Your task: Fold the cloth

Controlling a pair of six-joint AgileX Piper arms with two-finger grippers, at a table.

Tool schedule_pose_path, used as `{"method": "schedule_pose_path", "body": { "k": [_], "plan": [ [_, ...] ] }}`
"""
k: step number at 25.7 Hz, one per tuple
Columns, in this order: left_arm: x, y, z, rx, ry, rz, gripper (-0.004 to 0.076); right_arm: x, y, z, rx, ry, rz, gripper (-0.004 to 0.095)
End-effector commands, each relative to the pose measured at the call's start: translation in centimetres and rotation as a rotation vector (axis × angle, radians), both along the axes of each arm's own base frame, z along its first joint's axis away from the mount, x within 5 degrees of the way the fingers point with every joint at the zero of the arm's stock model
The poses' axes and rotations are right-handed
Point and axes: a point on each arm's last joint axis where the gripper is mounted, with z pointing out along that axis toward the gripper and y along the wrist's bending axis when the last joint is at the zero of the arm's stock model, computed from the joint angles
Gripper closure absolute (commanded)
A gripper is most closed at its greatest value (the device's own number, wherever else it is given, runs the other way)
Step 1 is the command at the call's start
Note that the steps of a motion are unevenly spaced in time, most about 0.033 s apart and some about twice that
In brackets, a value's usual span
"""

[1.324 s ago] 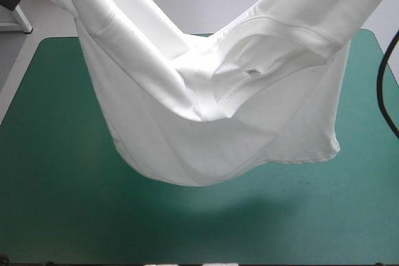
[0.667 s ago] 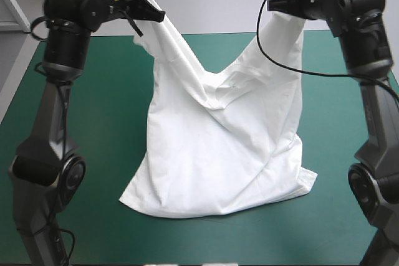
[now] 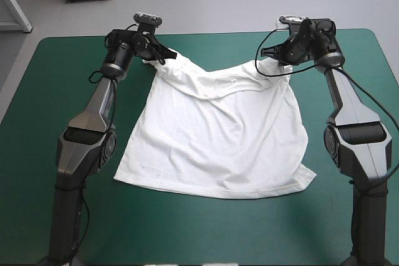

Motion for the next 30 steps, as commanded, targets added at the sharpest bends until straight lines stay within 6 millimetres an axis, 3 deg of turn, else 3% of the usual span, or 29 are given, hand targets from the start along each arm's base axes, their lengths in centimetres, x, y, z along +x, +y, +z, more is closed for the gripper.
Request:
{"method": "schedule_pose_path", "body": {
  "k": [1, 2, 4, 5, 7, 8, 13, 19, 24, 27, 30],
  "plan": [
    [-0.3, 0.6, 4.5, -0.101, -0.147, 0.012, 0.0717, -0.4, -0.3, 3.4, 0.022, -0.124, 0.011, 0.0781],
    [-0.3, 0.5, 4.2, -0.111, -0.141, 0.01, 0.0699, -0.3, -0.4, 3.3, 0.017, -0.123, 0.015, 0.073],
    [-0.5, 0.4, 4.0, -0.141, -0.094, 0.002, 0.058, -0.5, -0.4, 3.2, 0.002, -0.104, 0.03, 0.0566],
    [-1.0, 0.4, 4.1, -0.137, -0.053, -0.005, 0.0468, -0.6, -0.4, 3.2, 0.02, -0.089, 0.028, 0.0459],
    [-2.1, 0.3, 4.1, -0.121, 0.053, -0.04, 0.0295, -1.0, -0.7, 3.5, 0.065, -0.062, 0.012, 0.0398],
    [-2.5, 0.3, 4.2, -0.106, 0.084, -0.053, 0.0257, -1.1, -1.0, 3.6, 0.074, -0.051, 0.009, 0.0398],
    [-3.9, 0.6, 6.3, -0.079, 0.097, -0.084, 0.0252, -2.3, -2.5, 4.8, 0.132, 0.004, 0.002, 0.0398],
    [-6.4, 1.8, 9.5, -0.003, 0.124, -0.053, 0.0251, -4.0, -3.9, 8.5, 0.139, -0.076, -0.004, 0.0414],
    [-9.0, 1.9, 12.3, -0.011, 0.104, -0.053, 0.0276, -6.3, -3.8, 11.5, 0.145, -0.131, 0.041, 0.0472],
    [-11.1, 2.4, 12.7, 0.02, 0.147, -0.053, 0.0318, -8.1, -3.7, 12.7, 0.146, -0.135, 0.059, 0.0502],
    [-13.7, 3.1, 11.4, 0.062, 0.242, -0.061, 0.0323, -9.7, -3.7, 13.1, 0.146, -0.123, 0.061, 0.0508]
  ]
}}
